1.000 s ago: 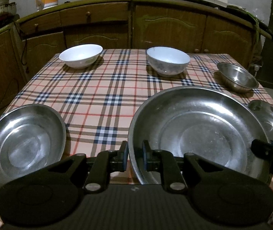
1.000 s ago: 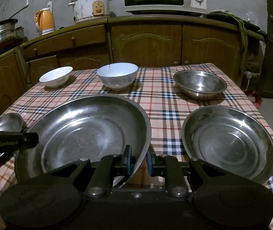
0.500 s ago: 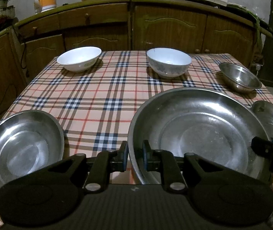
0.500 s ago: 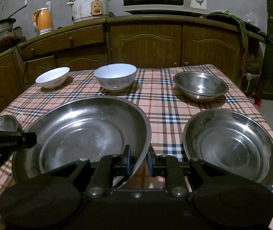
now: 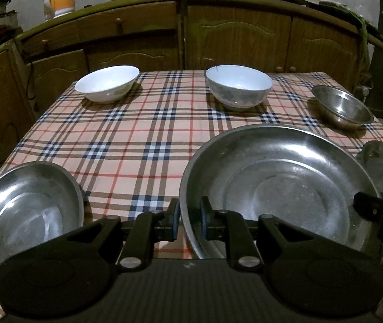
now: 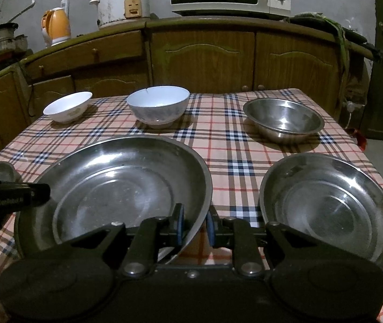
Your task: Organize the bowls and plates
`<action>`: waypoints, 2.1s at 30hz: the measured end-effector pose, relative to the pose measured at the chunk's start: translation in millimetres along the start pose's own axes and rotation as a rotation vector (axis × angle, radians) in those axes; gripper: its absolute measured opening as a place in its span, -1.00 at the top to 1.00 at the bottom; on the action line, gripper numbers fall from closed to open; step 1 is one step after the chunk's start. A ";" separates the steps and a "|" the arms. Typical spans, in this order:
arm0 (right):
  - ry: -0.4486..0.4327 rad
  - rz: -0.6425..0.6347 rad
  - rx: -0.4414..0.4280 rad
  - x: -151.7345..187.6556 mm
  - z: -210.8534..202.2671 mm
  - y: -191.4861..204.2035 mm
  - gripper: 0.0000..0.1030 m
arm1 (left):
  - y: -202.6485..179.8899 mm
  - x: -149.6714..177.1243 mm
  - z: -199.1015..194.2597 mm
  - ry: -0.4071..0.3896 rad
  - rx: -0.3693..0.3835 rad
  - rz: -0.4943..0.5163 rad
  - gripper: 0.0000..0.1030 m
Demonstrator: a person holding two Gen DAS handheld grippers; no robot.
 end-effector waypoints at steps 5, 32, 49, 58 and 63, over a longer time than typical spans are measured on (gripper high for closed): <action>0.006 0.004 0.003 1.4 6.7 -2.1 0.53 | -2.4 -0.6 5.3 0.000 -0.003 0.009 0.69; 0.046 -0.028 0.011 8.2 32.5 -0.9 0.33 | -6.3 6.5 29.4 -0.001 -0.025 0.014 0.56; -0.091 0.006 0.045 -19.0 -28.0 -16.7 -0.32 | -11.8 -18.0 -19.1 -0.088 -0.016 -0.031 -0.13; -0.151 0.035 0.109 -27.9 -68.4 -46.7 -0.41 | -54.2 -33.9 -47.3 -0.152 0.059 -0.002 -0.33; -0.174 0.055 0.154 -25.5 -86.9 -68.1 -0.47 | -81.7 -41.3 -54.1 -0.167 0.105 0.024 -0.37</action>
Point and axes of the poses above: each gripper's, at about its wrist camera, not at the fingertips, and z roughly the way its jaws point, y to its left, x to its underside, the point moved 3 cm from there along z, roughly the way its jaws point, and after that the axes turned 12 degrees about -x, right-handed, at the moved point
